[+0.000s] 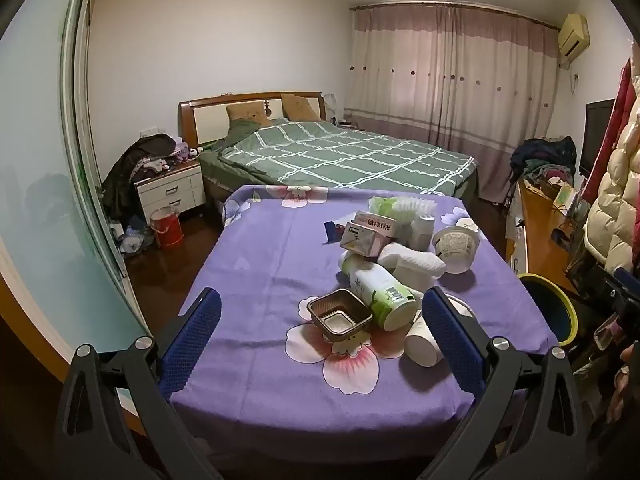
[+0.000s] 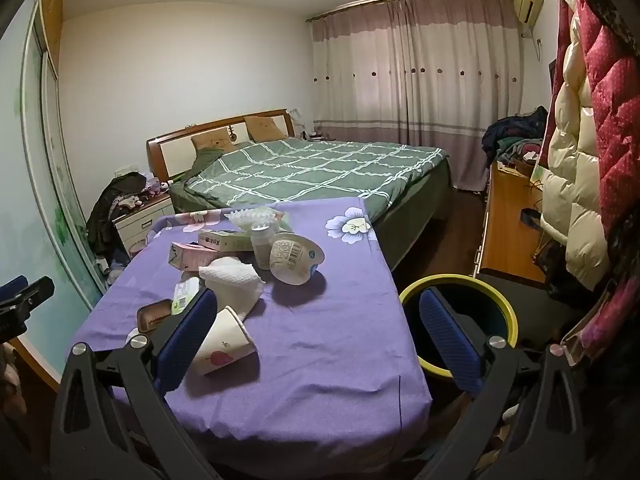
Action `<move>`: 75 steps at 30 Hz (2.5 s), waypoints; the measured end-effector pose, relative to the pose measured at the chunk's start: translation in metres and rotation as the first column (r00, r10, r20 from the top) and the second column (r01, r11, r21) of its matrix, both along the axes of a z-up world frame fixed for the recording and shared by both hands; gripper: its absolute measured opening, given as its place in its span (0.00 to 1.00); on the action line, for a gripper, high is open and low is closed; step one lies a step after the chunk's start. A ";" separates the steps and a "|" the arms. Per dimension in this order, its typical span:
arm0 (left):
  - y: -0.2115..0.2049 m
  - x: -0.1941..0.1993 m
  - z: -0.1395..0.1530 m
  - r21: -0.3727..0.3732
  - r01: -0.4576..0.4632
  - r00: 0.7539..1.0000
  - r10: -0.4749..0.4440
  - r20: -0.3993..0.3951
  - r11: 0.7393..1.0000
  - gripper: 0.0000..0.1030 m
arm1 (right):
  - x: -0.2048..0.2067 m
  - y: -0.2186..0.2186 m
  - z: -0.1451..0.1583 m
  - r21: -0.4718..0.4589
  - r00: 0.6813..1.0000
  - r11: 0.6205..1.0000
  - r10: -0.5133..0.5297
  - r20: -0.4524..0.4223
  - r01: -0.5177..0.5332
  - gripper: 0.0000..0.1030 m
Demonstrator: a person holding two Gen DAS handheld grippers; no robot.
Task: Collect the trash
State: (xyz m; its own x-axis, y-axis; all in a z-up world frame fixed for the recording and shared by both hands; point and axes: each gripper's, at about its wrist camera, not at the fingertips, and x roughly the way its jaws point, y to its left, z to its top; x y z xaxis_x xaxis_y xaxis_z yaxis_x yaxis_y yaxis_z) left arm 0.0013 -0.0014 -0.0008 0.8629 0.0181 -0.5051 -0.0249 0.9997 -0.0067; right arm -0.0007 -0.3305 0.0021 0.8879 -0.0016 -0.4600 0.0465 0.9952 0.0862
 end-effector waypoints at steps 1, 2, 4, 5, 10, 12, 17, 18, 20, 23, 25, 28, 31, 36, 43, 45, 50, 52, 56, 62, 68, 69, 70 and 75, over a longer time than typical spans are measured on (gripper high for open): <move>0.000 0.000 0.000 -0.001 0.001 1.000 -0.001 -0.001 1.000 0.96 | 0.000 0.000 0.000 -0.003 1.000 1.000 -0.001 -0.005 0.001 0.94; 0.001 0.000 0.000 -0.006 0.001 1.000 -0.001 -0.002 1.000 0.96 | 0.000 0.000 0.000 0.004 1.000 1.000 -0.001 -0.003 0.001 0.94; 0.001 -0.001 -0.003 0.000 0.000 1.000 0.000 0.002 1.000 0.96 | -0.001 -0.001 0.000 0.006 1.000 1.000 -0.001 -0.003 0.001 0.94; 0.002 -0.001 -0.007 0.001 -0.001 1.000 0.001 0.002 1.000 0.96 | -0.001 -0.001 -0.001 0.007 1.000 1.000 -0.001 -0.003 0.001 0.94; 0.000 0.002 -0.012 0.015 -0.002 1.000 0.002 0.002 1.000 0.96 | 0.002 0.000 0.001 0.009 1.000 1.000 -0.001 -0.003 0.001 0.94; -0.001 0.004 -0.013 0.016 -0.006 1.000 0.006 0.001 1.000 0.96 | 0.003 0.000 0.003 0.012 1.000 1.000 0.001 -0.003 -0.001 0.94; -0.006 0.005 -0.007 0.029 -0.004 1.000 0.004 -0.004 1.000 0.96 | 0.000 0.002 -0.005 0.012 1.000 1.000 0.003 -0.002 -0.003 0.94; -0.006 0.005 -0.006 0.029 -0.004 1.000 0.005 -0.004 1.000 0.96 | 0.000 0.001 -0.004 0.015 1.000 1.000 0.005 -0.003 -0.005 0.94; -0.005 0.005 -0.007 0.027 -0.006 1.000 0.006 -0.005 1.000 0.96 | -0.001 0.003 -0.002 0.015 1.000 1.000 0.005 -0.002 -0.005 0.94; -0.006 0.005 -0.007 0.031 -0.008 1.000 0.009 -0.006 0.999 0.96 | 0.002 0.002 0.000 0.019 1.000 1.000 0.008 -0.005 -0.008 0.94; -0.007 0.005 -0.006 0.032 -0.009 1.000 0.009 -0.007 0.999 0.96 | 0.002 0.002 0.000 0.019 1.000 1.000 0.007 -0.006 -0.007 0.94; -0.006 0.005 -0.006 0.032 -0.007 1.000 0.008 -0.008 0.999 0.96 | 0.002 0.002 -0.001 0.021 1.000 1.000 0.008 -0.007 -0.008 0.94; -0.006 0.004 -0.007 0.034 -0.008 1.000 0.008 -0.009 0.999 0.96 | 0.002 0.002 -0.002 0.024 1.000 1.000 0.010 -0.009 -0.009 0.94; -0.006 0.005 -0.008 0.035 -0.008 1.000 0.008 -0.010 0.999 0.96 | 0.003 0.003 -0.003 0.023 1.000 1.000 0.008 -0.010 -0.008 0.94; -0.004 0.007 -0.009 0.032 -0.007 1.000 0.007 -0.018 0.999 0.96 | 0.004 0.004 -0.005 0.026 1.000 1.000 0.012 -0.016 -0.012 0.94; -0.004 0.007 -0.009 0.033 -0.007 1.000 0.007 -0.017 0.999 0.96 | 0.005 0.005 -0.006 0.026 1.000 1.000 0.013 -0.017 -0.012 0.94; -0.004 0.008 -0.011 0.030 -0.003 1.000 0.004 -0.019 1.000 0.96 | 0.007 0.007 -0.008 0.020 1.000 1.000 0.009 -0.023 -0.008 0.94; -0.004 0.008 -0.012 0.029 -0.001 1.000 0.002 -0.025 1.000 0.96 | 0.009 0.007 -0.009 0.020 1.000 1.000 0.007 -0.026 -0.007 0.94; -0.007 0.011 -0.015 0.030 0.001 0.999 0.000 -0.036 1.000 0.96 | 0.011 0.004 -0.010 0.026 1.000 1.000 0.004 -0.029 -0.003 0.94; -0.008 0.012 -0.015 0.025 0.003 0.999 -0.003 -0.039 1.000 0.96 | 0.012 0.002 -0.011 0.028 0.999 1.000 0.001 -0.033 0.000 0.94; -0.008 0.012 -0.015 0.024 0.003 0.999 -0.002 -0.038 1.000 0.96 | 0.012 0.002 -0.012 0.028 0.999 1.000 0.004 -0.035 -0.003 0.94; -0.008 0.012 -0.015 0.022 0.002 0.999 -0.001 -0.039 1.000 0.96 | 0.011 0.001 -0.012 0.030 0.999 1.000 0.004 -0.035 -0.003 0.94; -0.008 0.012 -0.016 0.022 0.002 0.999 -0.001 -0.039 1.000 0.96 | 0.011 0.001 -0.012 0.030 0.999 1.000 0.005 -0.036 -0.004 0.94; -0.008 0.012 -0.015 0.023 0.003 0.999 -0.002 -0.040 1.000 0.96 | 0.011 0.000 -0.012 0.028 0.999 1.000 0.005 -0.037 -0.004 0.94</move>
